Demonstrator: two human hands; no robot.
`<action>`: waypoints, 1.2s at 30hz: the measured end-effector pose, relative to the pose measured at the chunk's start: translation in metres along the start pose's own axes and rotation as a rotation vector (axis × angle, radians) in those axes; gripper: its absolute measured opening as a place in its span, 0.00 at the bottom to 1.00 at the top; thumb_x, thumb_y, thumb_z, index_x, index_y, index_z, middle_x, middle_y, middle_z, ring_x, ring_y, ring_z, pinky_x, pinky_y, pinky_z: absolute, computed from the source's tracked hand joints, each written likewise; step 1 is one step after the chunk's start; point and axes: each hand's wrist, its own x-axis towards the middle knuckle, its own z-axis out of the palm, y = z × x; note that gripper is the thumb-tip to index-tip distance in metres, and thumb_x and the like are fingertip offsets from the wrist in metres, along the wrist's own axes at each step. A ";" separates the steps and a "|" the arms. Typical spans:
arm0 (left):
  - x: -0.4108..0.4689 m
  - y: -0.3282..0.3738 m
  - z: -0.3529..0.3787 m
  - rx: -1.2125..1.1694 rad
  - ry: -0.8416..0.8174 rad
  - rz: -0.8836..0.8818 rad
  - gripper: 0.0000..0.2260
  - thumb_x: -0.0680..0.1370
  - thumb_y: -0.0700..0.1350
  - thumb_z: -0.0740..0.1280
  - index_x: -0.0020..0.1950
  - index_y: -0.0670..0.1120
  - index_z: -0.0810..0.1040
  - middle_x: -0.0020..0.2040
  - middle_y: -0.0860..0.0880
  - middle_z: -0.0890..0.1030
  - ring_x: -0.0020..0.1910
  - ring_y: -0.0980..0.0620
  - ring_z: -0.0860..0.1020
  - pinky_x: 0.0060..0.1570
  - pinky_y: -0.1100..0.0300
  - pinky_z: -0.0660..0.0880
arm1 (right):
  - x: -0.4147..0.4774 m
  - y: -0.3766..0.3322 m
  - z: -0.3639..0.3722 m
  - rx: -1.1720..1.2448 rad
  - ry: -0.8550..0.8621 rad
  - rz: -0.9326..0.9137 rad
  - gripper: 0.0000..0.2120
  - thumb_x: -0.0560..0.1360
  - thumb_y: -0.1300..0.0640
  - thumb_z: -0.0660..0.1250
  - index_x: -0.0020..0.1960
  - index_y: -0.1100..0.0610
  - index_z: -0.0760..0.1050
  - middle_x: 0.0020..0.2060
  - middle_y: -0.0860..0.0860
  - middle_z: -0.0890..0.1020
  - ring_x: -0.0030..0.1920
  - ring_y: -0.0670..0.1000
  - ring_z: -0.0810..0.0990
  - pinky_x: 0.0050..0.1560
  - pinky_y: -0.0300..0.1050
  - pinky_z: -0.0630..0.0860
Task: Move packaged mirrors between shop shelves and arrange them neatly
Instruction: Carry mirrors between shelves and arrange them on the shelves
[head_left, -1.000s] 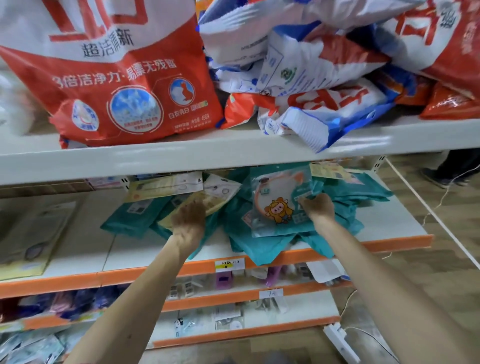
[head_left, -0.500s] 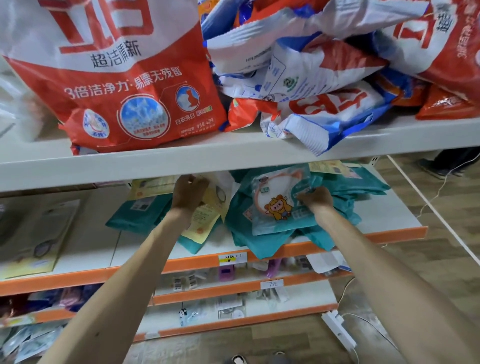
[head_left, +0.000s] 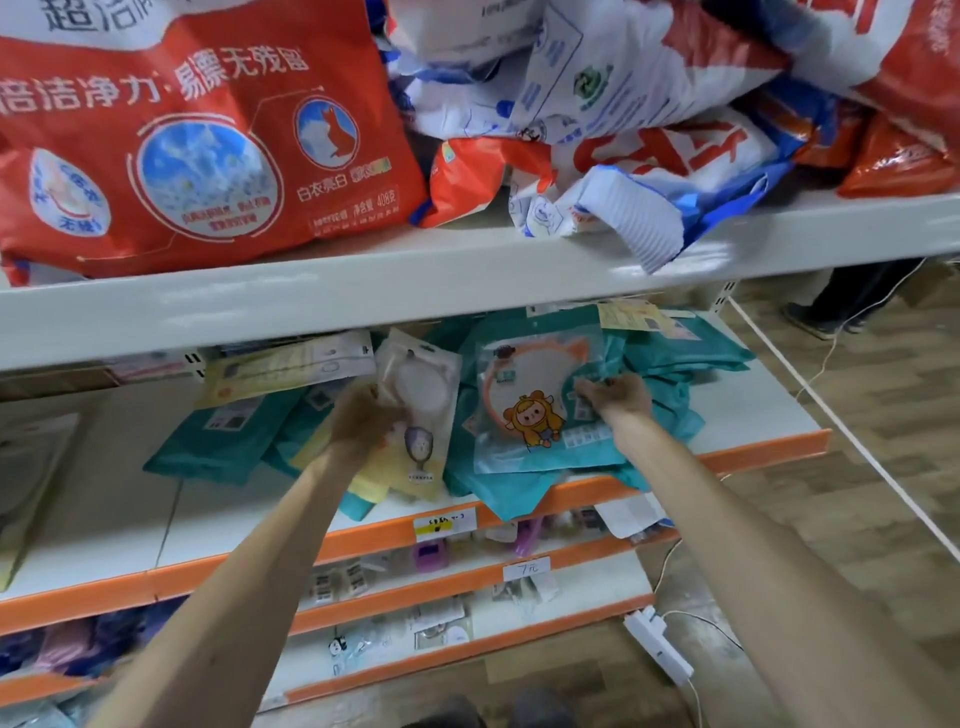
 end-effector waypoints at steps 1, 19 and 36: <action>-0.001 0.003 0.004 -0.060 -0.027 -0.003 0.06 0.72 0.39 0.72 0.42 0.37 0.78 0.35 0.40 0.78 0.32 0.45 0.76 0.33 0.52 0.74 | -0.001 0.002 -0.001 0.029 -0.002 0.016 0.10 0.74 0.53 0.72 0.39 0.57 0.75 0.40 0.54 0.83 0.43 0.56 0.83 0.51 0.54 0.81; -0.134 0.025 -0.077 -0.478 0.164 -0.085 0.06 0.73 0.39 0.73 0.48 0.42 0.80 0.36 0.45 0.78 0.30 0.47 0.73 0.24 0.61 0.67 | -0.119 -0.033 -0.072 0.219 -0.126 -0.128 0.08 0.73 0.58 0.73 0.50 0.61 0.78 0.46 0.57 0.81 0.45 0.54 0.77 0.43 0.44 0.70; -0.364 -0.125 -0.170 -0.490 0.482 -0.253 0.10 0.74 0.43 0.70 0.47 0.35 0.80 0.37 0.43 0.77 0.36 0.47 0.73 0.35 0.54 0.69 | -0.298 0.020 0.003 0.224 -0.447 -0.145 0.09 0.77 0.56 0.69 0.53 0.61 0.79 0.48 0.58 0.82 0.47 0.55 0.78 0.50 0.49 0.74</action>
